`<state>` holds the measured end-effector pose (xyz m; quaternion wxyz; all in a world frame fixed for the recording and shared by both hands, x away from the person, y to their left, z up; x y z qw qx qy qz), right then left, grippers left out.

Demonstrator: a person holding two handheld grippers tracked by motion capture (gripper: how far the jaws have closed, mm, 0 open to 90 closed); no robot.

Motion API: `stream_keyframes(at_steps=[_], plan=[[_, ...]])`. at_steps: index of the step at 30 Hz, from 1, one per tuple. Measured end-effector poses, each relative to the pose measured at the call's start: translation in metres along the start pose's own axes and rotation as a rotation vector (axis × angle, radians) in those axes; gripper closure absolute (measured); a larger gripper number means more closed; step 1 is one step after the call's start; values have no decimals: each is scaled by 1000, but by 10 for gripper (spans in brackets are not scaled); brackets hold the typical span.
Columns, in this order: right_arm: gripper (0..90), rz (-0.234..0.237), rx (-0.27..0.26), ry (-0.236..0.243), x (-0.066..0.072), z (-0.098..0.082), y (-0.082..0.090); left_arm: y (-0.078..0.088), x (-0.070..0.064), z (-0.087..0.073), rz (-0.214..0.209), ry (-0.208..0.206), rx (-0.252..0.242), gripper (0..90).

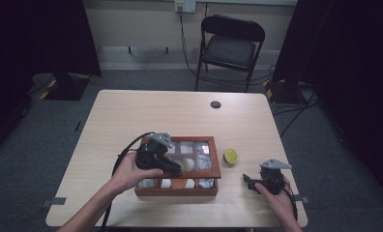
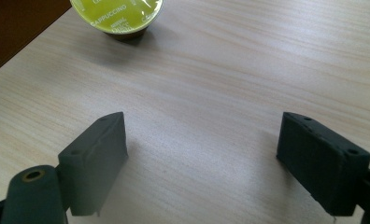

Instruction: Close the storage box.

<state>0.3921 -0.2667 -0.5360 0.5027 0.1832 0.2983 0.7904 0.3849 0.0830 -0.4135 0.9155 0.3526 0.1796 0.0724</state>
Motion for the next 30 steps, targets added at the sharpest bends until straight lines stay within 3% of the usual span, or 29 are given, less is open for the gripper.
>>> stream_keyframes(at_steps=[30], plan=[[154, 0, -2, 1, 0, 0, 0, -23, -1, -19, 0, 1, 77, 822]])
Point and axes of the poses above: each handheld gripper's, and its own axes: y roughly backward along the jaws, z roughly out of its top, x roughly to its left, the point moved 5 cm from there along -y, roughly forward along the jaws, and after that the axes turned 3 degrees about -x, right-handed, at the moved point
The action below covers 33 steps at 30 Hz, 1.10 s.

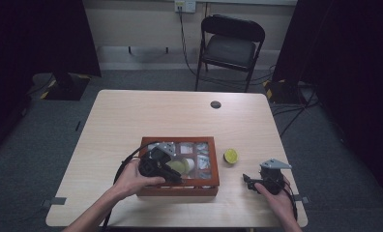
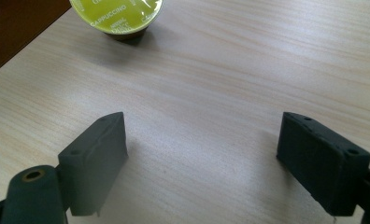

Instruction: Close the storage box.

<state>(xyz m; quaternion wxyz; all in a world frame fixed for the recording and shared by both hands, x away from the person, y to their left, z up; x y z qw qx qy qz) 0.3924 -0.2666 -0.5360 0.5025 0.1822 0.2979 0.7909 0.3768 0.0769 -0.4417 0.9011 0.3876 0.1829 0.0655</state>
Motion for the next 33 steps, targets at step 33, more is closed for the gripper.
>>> stream_keyframes(at_steps=[33], plan=[[153, 2, 0, -1, 0, 0, 0, -19, 1, -10, 6, -26, 40, 821]])
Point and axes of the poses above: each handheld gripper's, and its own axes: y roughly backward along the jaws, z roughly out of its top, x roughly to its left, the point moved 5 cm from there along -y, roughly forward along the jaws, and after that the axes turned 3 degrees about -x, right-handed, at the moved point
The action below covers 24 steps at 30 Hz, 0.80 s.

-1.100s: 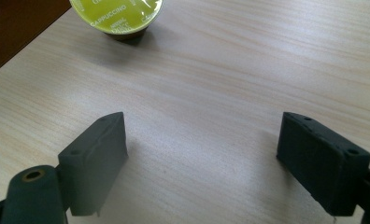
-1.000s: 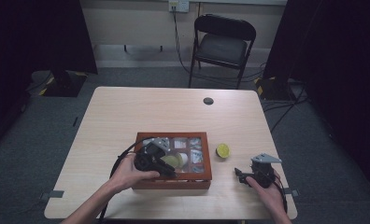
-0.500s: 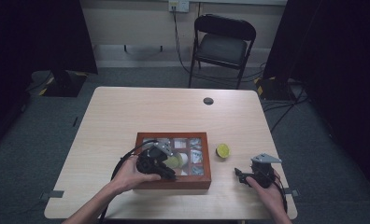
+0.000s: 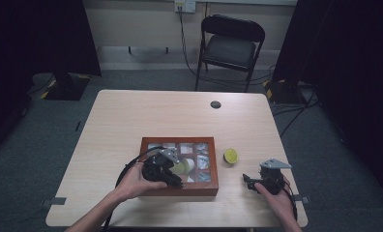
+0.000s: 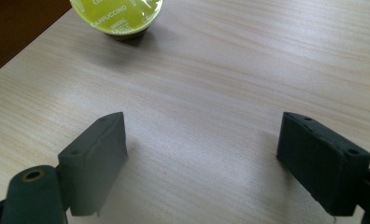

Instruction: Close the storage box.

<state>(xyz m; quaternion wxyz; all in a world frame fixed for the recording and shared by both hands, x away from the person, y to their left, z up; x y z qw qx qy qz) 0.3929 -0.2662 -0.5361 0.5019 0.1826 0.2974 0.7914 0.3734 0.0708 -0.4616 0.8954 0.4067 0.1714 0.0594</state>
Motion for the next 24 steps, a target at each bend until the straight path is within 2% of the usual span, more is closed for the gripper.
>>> stream_keyframes(at_steps=[4, 6, 9, 11, 12, 14, 18, 24], plan=[[154, 0, 0, 0, 0, 0, 0, 3, 1, 0, 3, 17, -18, 807], [153, 0, 0, 0, 0, 0, 0, 3, 2, 0, -7, 42, -38, 735], [154, 0, 0, 0, 0, 0, 0, 6, 5, 2, 8, 79, -76, 632], [153, 0, 0, 0, 0, 0, 0, 11, 6, 3, 12, 94, -129, 570], [154, 0, 0, 0, 0, 0, 0, 13, 6, 3, -4, 109, -163, 523], [154, 0, -1, 2, 0, 0, 0, 18, 6, 3, 25, 114, -182, 408], [153, -1, -1, 2, 0, 0, 0, 26, 10, 1, 49, 125, -195, 302], [154, 0, 0, 2, 0, 0, 0, 42, 15, -10, 91, 147, -219, 280]])
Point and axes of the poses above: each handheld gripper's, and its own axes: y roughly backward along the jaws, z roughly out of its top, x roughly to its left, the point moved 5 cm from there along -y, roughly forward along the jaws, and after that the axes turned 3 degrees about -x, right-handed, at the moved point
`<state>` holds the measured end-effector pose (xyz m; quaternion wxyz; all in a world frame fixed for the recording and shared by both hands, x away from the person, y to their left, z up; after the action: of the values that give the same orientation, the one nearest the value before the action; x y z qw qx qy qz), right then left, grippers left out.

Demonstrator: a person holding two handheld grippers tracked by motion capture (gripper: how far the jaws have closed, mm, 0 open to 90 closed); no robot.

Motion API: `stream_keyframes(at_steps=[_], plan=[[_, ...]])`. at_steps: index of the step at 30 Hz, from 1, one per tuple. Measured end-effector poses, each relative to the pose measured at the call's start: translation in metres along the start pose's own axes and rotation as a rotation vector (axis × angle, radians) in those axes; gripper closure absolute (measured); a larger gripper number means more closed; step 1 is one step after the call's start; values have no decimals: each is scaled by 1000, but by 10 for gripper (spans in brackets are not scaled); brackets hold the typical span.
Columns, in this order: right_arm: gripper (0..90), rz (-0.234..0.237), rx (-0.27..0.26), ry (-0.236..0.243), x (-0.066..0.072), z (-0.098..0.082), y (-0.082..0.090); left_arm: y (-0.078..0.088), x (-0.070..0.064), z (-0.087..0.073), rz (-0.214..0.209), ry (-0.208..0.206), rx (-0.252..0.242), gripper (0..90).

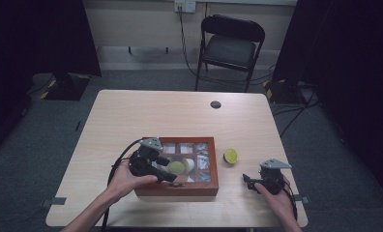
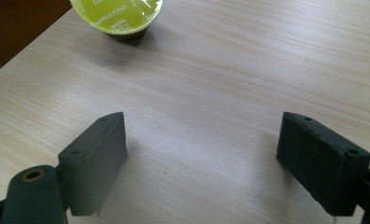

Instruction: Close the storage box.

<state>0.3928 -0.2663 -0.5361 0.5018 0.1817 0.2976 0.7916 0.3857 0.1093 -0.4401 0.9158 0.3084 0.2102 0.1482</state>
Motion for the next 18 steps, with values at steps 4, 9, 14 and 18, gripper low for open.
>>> stream_keyframes(at_steps=[4, 9, 14, 18], plan=[[152, -1, 0, 0, 0, 0, 0, 13, 6, -1, 24, 21, -34, 256], [150, -1, 1, -1, 0, 0, 0, 22, 12, -6, 72, 25, -38, 221], [150, -1, 1, -2, 0, 0, 0, 35, 20, -14, 106, 48, -74, 221], [150, -1, 1, -1, 0, 0, 0, 45, 28, -23, 137, 75, -81, 221]])
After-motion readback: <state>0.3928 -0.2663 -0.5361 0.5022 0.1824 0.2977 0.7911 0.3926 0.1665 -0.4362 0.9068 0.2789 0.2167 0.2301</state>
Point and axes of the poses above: each handheld gripper's, and its own axes: y roughly backward along the jaws, z roughly out of its top, x roughly to its left, the point moved 5 cm from there along -y, roughly forward along the jaws, and after that the axes turned 3 degrees about -x, right-handed, at the moved point
